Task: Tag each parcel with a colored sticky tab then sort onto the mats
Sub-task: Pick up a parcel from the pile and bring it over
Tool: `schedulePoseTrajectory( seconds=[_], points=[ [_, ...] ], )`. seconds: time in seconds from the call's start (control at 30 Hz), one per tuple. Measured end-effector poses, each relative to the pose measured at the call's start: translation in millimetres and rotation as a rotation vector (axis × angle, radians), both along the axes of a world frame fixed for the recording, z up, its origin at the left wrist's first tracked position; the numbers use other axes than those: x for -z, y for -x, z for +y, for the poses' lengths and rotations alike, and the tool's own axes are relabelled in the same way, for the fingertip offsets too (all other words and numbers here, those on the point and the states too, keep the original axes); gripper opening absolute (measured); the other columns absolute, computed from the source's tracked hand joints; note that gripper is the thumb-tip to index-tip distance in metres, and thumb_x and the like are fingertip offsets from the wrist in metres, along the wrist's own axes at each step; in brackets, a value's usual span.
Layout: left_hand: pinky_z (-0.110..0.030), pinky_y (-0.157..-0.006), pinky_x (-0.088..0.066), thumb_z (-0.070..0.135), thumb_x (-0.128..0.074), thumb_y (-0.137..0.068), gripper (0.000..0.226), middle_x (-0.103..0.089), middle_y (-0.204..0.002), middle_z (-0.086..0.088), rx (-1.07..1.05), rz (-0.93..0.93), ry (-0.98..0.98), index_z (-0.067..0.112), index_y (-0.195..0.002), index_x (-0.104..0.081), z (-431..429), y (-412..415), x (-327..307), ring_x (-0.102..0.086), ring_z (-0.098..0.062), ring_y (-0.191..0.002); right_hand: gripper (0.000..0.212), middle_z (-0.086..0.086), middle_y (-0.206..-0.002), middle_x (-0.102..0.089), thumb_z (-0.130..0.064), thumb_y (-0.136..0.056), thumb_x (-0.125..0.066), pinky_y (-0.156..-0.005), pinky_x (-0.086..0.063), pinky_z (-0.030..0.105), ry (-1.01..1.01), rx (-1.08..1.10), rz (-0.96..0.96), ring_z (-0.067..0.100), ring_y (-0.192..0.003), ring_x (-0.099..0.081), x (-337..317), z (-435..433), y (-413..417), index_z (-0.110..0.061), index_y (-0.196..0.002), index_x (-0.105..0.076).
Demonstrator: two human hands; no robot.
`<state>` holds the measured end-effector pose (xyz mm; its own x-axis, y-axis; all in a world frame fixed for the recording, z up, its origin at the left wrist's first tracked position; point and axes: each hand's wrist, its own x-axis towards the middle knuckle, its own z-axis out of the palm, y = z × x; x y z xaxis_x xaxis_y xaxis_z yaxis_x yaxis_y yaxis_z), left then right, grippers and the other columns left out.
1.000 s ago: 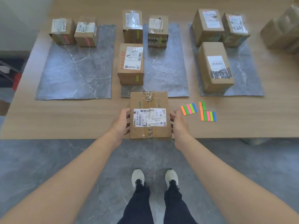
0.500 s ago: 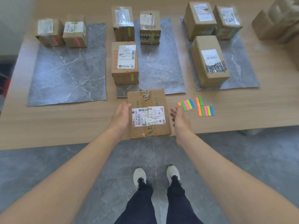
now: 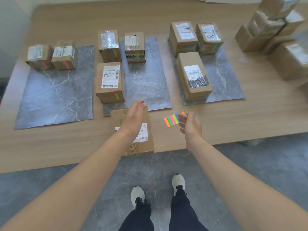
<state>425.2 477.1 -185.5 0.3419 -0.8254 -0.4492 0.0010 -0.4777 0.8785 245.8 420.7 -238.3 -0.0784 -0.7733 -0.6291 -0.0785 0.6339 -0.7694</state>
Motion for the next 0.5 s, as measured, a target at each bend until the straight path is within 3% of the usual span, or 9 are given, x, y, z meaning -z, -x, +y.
schedulePoseTrajectory(
  seconds=[0.1, 0.17, 0.27, 0.37, 0.43, 0.5],
  points=[
    [-0.043, -0.117, -0.032, 0.053, -0.044, -0.082, 0.052, -0.052, -0.134, 0.010, -0.028, 0.039, -0.033, 0.037, -0.129, -0.054, -16.9, 26.1, 8.0, -0.046, -0.018, -0.132, 0.030, 0.006, -0.114, -0.074, -0.030, -0.103, -0.045, -0.105, -0.050, 0.045, 0.036, -0.088, 0.086, 0.027, -0.111, -0.066, 13.9, -17.9, 15.5, -0.024, -0.092, -0.073],
    [-0.042, -0.118, -0.031, 0.049, -0.046, -0.091, 0.046, -0.053, -0.132, 0.006, -0.059, 0.085, -0.058, 0.032, -0.133, -0.054, -27.3, 42.0, 16.5, -0.046, -0.021, -0.134, 0.027, 0.006, -0.119, -0.074, -0.018, -0.102, -0.048, -0.097, -0.052, 0.038, 0.078, -0.199, 0.175, 0.024, -0.110, -0.067, 25.7, -28.3, 25.8, -0.024, -0.105, -0.074],
    [-0.040, -0.119, -0.030, 0.036, -0.038, -0.105, 0.042, -0.048, -0.148, 0.003, -0.091, 0.151, -0.093, 0.025, -0.144, -0.048, -38.6, 62.6, 30.1, -0.041, -0.018, -0.140, 0.044, 0.000, -0.123, -0.070, 0.005, -0.095, -0.045, -0.094, -0.046, 0.023, 0.104, -0.373, 0.256, 0.012, -0.111, -0.062, 41.8, -45.2, 36.9, -0.016, -0.125, -0.071],
    [-0.044, -0.119, -0.030, 0.040, -0.035, -0.105, 0.047, -0.045, -0.153, 0.000, -0.122, 0.192, -0.134, 0.023, -0.148, -0.044, -47.8, 77.0, 45.4, -0.041, -0.017, -0.141, 0.051, 0.003, -0.130, -0.068, 0.011, -0.092, -0.043, -0.089, -0.041, 0.016, 0.139, -0.555, 0.320, 0.011, -0.112, -0.060, 57.3, -61.0, 42.0, -0.012, -0.130, -0.068],
    [-0.043, -0.118, -0.032, 0.043, -0.037, -0.104, 0.046, -0.048, -0.150, 0.001, -0.149, 0.220, -0.162, 0.023, -0.144, -0.049, -53.9, 83.9, 57.6, -0.045, -0.015, -0.137, 0.052, 0.006, -0.132, -0.067, 0.012, -0.091, -0.044, -0.084, -0.037, 0.013, 0.194, -0.695, 0.387, 0.017, -0.114, -0.062, 69.9, -72.7, 43.1, -0.010, -0.131, -0.068],
    [-0.039, -0.115, -0.035, 0.047, -0.046, -0.098, 0.038, -0.056, -0.138, 0.004, -0.134, 0.218, -0.182, 0.027, -0.128, -0.058, -57.9, 89.3, 70.4, -0.050, -0.009, -0.127, 0.052, 0.009, -0.131, -0.068, 0.012, -0.089, -0.046, -0.085, -0.038, 0.019, 0.286, -0.836, 0.458, 0.025, -0.119, -0.062, 83.1, -83.8, 41.8, -0.009, -0.131, -0.069]
  ],
)
